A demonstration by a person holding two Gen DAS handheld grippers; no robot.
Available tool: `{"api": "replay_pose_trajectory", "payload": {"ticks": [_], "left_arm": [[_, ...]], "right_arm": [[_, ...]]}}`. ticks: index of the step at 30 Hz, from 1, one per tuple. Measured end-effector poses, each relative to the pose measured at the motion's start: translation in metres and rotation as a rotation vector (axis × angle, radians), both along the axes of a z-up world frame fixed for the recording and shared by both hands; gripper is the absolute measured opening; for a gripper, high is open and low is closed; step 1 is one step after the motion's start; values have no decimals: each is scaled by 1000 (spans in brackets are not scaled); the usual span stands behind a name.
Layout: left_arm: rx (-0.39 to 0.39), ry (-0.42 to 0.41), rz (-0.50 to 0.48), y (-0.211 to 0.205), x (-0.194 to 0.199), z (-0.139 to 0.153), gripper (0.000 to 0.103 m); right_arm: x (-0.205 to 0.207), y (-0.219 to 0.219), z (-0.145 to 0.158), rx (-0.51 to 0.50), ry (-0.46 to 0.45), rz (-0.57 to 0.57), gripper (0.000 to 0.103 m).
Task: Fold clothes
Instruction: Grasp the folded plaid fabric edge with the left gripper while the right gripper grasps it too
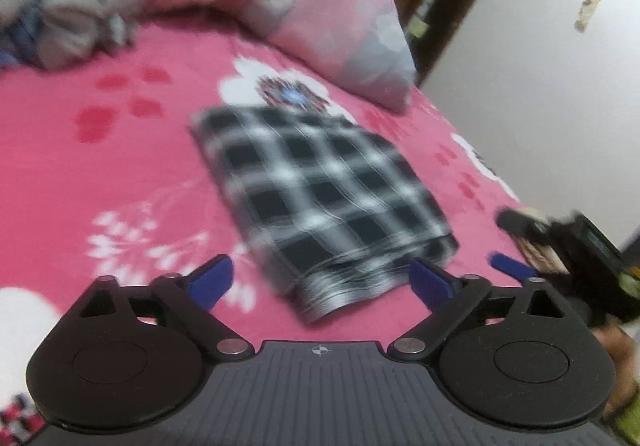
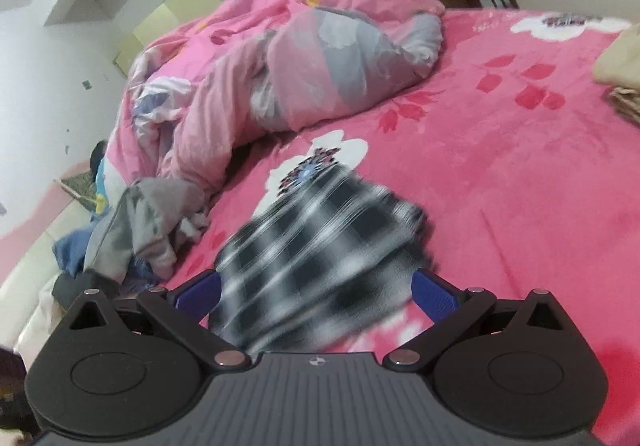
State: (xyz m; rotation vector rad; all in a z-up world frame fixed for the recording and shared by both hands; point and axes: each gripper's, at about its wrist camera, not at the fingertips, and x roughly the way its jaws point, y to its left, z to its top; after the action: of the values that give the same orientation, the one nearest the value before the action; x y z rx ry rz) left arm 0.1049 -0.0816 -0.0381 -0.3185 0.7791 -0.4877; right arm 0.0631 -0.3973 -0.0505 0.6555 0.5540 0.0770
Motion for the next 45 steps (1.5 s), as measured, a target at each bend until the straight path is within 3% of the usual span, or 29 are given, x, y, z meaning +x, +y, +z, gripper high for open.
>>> {"api": "replay_pose_trajectory", "payload": {"ticks": [2,4,8,11,12,15,17,18,20,22,27,31,33,35,37,42,45], "left_arm": [[-26,61,-15,-2,14,-10,68],[-46,122,-28,-3,26,-21,59],[-89,208,-32,0,42,-41,53],[-157,233,-23,5,50,-50,46],[-174,241,-20,6,52,-53,43],[-223,264,-2,11,57,-58,29],[-235,270,7,13,59,-58,20],[-242,274,8,15,59,-57,19],[-261,269,-1,21,60,-53,15],[-291,268,-15,31,60,-47,15],[-342,309,-75,76,53,-35,14],[-349,332,-153,117,21,-26,14],[-316,330,-175,128,2,-28,16],[-225,283,-154,129,-11,-32,22],[-162,204,-123,131,-23,-28,30],[-134,-12,-90,136,-59,2,39],[-150,-30,-139,127,-70,10,39]], "right_arm": [[25,-17,-7,16,28,4,102],[52,-34,-15,31,60,8,100],[97,-54,-41,56,157,48,96],[109,-47,-43,28,160,104,93],[110,-42,-43,30,169,133,81],[110,-30,-42,29,183,171,76],[107,-26,-40,7,183,166,68],[104,-26,-38,32,185,163,53],[98,-28,-35,94,188,161,41],[86,-24,-30,129,187,161,35],[46,-2,-22,227,196,192,32],[-3,20,-21,296,179,236,31],[-23,31,-30,290,189,237,32],[-36,36,-39,244,201,209,45],[-51,34,-40,241,195,143,49],[-97,25,-16,318,120,37,49],[-105,34,-14,419,123,93,49]]}}
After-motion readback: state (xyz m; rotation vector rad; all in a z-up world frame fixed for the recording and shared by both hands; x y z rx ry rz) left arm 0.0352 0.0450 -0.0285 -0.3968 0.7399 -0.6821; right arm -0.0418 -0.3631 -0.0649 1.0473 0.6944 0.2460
